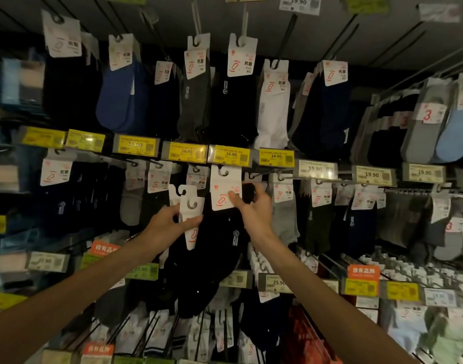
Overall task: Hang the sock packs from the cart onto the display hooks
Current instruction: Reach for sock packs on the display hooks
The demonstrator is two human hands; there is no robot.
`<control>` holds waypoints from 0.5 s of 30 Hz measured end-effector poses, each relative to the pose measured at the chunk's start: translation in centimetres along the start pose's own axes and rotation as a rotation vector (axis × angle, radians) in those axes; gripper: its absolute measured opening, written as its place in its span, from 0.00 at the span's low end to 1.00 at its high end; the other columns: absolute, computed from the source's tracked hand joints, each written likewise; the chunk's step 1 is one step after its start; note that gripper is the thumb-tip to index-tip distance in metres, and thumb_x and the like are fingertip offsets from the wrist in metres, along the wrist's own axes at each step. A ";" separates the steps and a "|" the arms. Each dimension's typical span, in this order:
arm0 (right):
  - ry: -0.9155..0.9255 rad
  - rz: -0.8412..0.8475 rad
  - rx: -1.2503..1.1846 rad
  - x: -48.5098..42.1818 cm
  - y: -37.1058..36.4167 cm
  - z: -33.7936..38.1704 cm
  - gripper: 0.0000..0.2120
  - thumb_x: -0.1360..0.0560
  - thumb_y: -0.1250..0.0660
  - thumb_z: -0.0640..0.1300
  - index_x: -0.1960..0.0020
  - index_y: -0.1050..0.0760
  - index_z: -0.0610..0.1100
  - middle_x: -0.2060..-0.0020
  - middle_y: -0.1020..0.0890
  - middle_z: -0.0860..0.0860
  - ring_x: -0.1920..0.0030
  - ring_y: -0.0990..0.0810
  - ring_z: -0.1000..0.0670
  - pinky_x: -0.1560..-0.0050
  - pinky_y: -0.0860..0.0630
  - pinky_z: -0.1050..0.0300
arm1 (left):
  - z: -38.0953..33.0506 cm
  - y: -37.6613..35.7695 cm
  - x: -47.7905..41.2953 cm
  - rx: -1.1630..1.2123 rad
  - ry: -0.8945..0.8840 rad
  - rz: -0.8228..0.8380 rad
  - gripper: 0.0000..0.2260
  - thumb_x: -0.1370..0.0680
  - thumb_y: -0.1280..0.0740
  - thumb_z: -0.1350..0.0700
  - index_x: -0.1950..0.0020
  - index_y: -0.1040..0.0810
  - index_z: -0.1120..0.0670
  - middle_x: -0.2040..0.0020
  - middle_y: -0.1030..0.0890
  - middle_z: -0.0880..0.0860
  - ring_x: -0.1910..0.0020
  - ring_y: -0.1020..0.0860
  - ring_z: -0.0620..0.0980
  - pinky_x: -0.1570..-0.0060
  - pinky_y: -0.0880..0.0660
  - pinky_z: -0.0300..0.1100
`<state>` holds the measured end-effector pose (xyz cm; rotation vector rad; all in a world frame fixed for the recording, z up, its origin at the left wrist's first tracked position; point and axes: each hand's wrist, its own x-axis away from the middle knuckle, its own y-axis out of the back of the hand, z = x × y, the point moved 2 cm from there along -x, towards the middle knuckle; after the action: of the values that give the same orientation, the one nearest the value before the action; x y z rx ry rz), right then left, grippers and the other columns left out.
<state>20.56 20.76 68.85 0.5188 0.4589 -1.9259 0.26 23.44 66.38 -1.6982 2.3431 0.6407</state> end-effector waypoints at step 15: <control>0.018 -0.034 0.042 -2.1 -0.1 1.0 0.19 0.25 0.29 0.41 0.35 0.26 0.49 0.40 0.23 0.51 0.41 0.21 0.49 0.41 0.21 0.47 | -0.2 -0.2 -1.5 0.011 0.003 0.000 0.10 0.23 0.29 0.57 0.48 0.20 0.40 0.47 0.17 0.41 0.44 0.21 0.43 0.35 0.29 0.44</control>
<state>21.02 21.82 70.86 0.5591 0.4427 -1.9683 0.94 24.57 67.14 -1.6961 2.3441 0.6239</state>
